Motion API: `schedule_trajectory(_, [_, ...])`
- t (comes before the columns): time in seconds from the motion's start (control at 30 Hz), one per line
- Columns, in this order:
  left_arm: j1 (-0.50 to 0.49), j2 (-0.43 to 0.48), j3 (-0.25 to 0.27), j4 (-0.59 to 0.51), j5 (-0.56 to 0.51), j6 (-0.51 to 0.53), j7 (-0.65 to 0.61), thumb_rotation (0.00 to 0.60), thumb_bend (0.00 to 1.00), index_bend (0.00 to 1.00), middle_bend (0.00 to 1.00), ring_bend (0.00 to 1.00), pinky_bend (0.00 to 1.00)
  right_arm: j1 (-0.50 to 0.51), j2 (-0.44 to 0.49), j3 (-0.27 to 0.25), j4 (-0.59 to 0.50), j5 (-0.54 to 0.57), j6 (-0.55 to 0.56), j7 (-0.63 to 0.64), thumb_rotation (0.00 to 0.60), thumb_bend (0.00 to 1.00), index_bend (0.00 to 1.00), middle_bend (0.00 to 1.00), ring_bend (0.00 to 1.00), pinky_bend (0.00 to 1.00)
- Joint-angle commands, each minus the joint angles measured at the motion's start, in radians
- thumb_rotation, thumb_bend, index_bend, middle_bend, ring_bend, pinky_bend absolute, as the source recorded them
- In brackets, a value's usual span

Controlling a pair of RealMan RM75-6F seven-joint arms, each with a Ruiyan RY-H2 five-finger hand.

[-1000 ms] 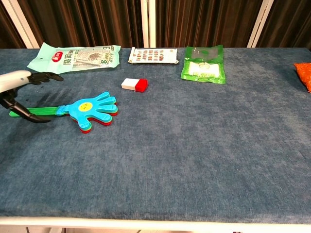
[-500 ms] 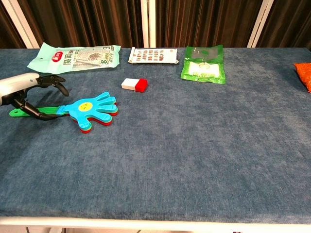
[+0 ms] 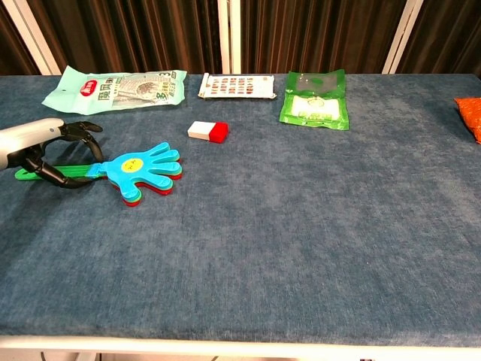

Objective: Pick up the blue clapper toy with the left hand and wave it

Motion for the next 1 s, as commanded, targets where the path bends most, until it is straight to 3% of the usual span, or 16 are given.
schedule_trajectory(0.03, [-0.002,-0.005,0.002,0.007,-0.003,-0.002,0.006,0.600,0.30,0.41,0.00,0.00,0.00,-0.001,0.002,0.001,0.000,0.002,0.000,0.001,0.600,0.17,0.00,0.00,0.00,0.00])
schedule_trajectory(0.43, [-0.005,-0.014,-0.004,0.008,-0.001,0.027,0.021,0.600,0.33,0.49,0.02,0.00,0.00,-0.002,0.002,0.003,0.004,0.007,0.001,0.008,0.600,0.20,0.00,0.00,0.00,0.00])
schedule_trajectory(0.53, [0.005,-0.025,-0.016,0.009,0.007,0.082,0.021,0.600,0.36,0.57,0.14,0.00,0.05,-0.002,0.003,0.004,0.005,0.008,-0.001,0.009,0.600,0.21,0.00,0.00,0.00,0.00])
schedule_trajectory(0.6, [0.011,-0.031,-0.022,0.011,0.015,0.118,0.024,0.600,0.37,0.62,0.30,0.06,0.16,-0.002,0.003,0.003,0.005,0.008,-0.002,0.010,0.600,0.20,0.00,0.00,0.00,0.00])
schedule_trajectory(0.7, [0.013,-0.028,-0.021,0.007,0.032,0.147,0.037,0.600,0.37,0.63,0.46,0.23,0.36,-0.001,0.003,0.003,0.004,0.007,-0.005,0.009,0.600,0.21,0.00,0.00,0.00,0.00])
schedule_trajectory(0.87, [0.014,-0.028,-0.009,0.019,0.050,0.174,0.092,0.600,0.37,0.63,0.58,0.49,0.69,0.000,0.002,0.002,0.001,0.004,-0.004,0.007,0.600,0.20,0.00,0.00,0.00,0.00])
schedule_trajectory(1.0, [0.011,-0.029,0.000,0.032,0.049,0.167,0.137,0.600,0.37,0.61,0.62,0.64,0.86,-0.001,0.005,0.002,-0.001,0.004,-0.003,0.006,0.600,0.20,0.00,0.00,0.00,0.00])
